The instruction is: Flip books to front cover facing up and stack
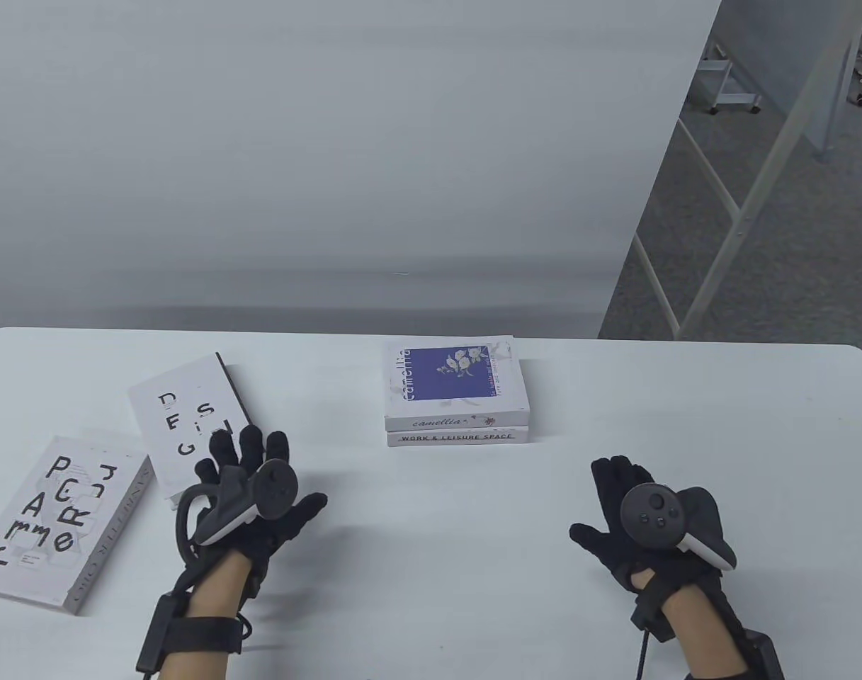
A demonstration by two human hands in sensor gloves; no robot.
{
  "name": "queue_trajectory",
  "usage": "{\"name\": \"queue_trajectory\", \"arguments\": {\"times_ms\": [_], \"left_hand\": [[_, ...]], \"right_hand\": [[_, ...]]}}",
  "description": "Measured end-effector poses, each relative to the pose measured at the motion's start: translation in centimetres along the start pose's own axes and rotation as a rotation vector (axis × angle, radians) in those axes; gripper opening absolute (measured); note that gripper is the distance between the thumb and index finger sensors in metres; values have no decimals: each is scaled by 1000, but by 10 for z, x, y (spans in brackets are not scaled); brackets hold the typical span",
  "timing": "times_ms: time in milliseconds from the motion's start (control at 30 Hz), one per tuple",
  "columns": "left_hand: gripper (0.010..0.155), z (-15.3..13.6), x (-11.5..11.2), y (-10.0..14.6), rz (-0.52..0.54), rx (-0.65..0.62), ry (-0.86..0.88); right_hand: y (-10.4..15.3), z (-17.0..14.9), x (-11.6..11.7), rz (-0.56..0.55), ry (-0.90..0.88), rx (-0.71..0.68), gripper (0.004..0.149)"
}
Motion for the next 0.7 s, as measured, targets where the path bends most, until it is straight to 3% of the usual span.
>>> {"name": "queue_trajectory", "arguments": {"times_ms": [133,300,700], "left_hand": [[106,-38,0,-20,-46,112,91],[103,-74,0,-41,-57,205,10],[99,-110,-21,-90,-147,255,-1]], "right_hand": [[1,7,-4,-5,33,-20,90],[0,7,-4,-7,32,-20,89],[-2,4,-6,5,25,11,87]]}}
Point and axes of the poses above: the tracker on the back of each hand, its own z axis roughly to the thumb side, its own y axis roughly from the fingertips to the wrist, x = y × z, the point moved 2 cm from there along -y, roughly from the wrist to the fingertips, and after that the axes turned 9 degrees about -y, right-handed, at the moved point
